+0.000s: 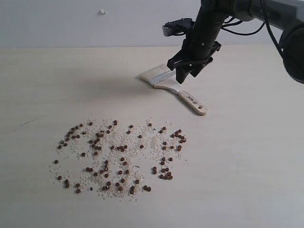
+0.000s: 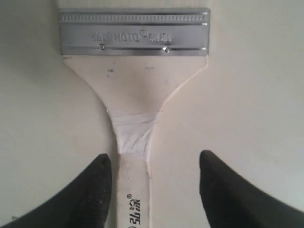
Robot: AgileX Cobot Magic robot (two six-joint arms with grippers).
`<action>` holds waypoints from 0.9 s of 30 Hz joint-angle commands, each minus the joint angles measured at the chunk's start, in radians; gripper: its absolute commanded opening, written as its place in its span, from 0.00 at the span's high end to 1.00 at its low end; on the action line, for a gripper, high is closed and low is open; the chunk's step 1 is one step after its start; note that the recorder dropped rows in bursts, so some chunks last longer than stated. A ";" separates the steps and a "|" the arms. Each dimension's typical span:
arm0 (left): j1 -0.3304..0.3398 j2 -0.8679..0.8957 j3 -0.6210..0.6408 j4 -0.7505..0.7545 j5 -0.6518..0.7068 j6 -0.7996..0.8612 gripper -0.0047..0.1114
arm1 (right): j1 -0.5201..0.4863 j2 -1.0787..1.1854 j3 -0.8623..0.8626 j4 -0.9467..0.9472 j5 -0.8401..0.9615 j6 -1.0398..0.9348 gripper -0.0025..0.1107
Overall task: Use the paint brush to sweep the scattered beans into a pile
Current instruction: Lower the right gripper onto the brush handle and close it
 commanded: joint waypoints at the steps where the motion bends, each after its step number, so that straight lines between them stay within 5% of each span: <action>1: 0.001 -0.007 0.003 0.005 -0.001 0.005 0.96 | 0.058 0.011 -0.009 -0.064 0.004 0.023 0.51; 27: 0.001 -0.007 0.003 0.005 -0.001 0.005 0.96 | 0.059 -0.013 0.031 -0.072 0.004 0.051 0.53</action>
